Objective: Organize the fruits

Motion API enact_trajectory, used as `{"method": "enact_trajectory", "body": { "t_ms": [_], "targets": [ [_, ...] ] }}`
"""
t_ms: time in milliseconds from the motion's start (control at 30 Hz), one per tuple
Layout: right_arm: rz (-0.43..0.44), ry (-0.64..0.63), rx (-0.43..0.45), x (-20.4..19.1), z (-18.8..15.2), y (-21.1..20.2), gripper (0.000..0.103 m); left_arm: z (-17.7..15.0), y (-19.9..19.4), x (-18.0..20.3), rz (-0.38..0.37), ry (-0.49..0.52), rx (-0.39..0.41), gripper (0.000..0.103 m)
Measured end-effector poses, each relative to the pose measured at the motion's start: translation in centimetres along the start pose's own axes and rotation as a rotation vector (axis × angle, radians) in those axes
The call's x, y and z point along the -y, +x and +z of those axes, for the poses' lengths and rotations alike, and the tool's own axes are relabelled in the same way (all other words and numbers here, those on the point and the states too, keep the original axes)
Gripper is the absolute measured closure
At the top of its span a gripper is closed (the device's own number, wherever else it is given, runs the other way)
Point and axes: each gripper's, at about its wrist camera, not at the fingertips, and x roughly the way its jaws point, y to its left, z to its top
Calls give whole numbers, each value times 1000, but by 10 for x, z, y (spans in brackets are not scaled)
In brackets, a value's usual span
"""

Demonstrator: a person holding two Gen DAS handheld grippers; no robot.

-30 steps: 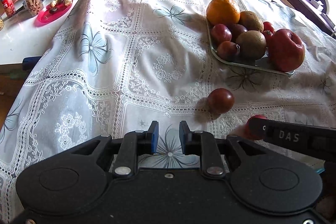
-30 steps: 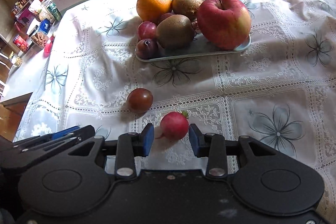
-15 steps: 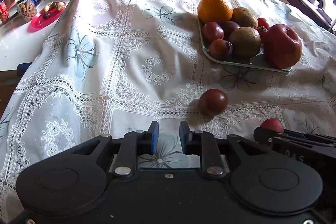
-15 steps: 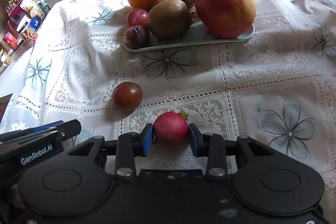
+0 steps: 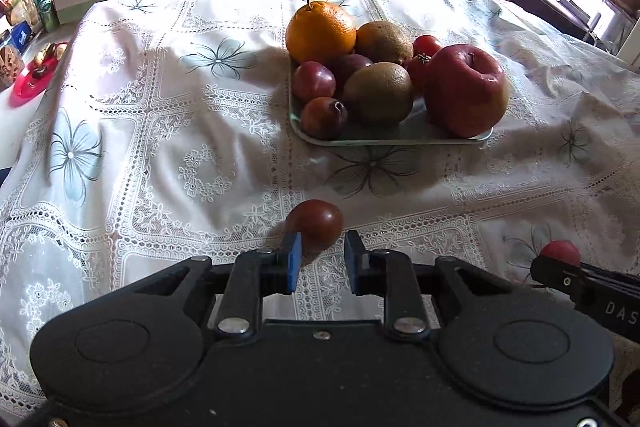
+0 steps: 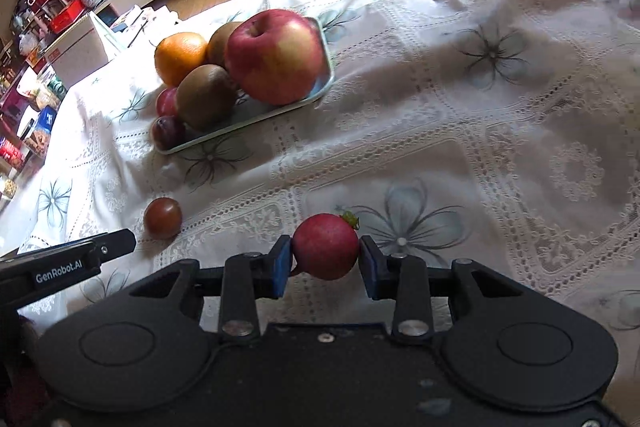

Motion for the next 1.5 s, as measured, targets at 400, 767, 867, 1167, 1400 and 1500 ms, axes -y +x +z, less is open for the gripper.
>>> {"method": "enact_trajectory", "body": {
  "t_ms": [400,767,867,1167,1400,1500],
  "targets": [
    [-24,-51,93,10,-15,-7,66,3,23,5,86,-25,-23,59],
    [-37,-36,72,14,-16,6,66,-2,44,7,128,-39,-65,55],
    [-47,-49,76,12,-18,7,66,-2,43,12,148,-22,-53,55],
    [-37,-40,69,14,-17,7,65,0,42,17,164,-9,-58,55],
    [-44,-49,69,12,-18,7,65,4,46,17,166,-3,-61,55],
    [-45,-49,69,11,-18,7,65,4,46,19,169,13,-59,57]
  ]
}}
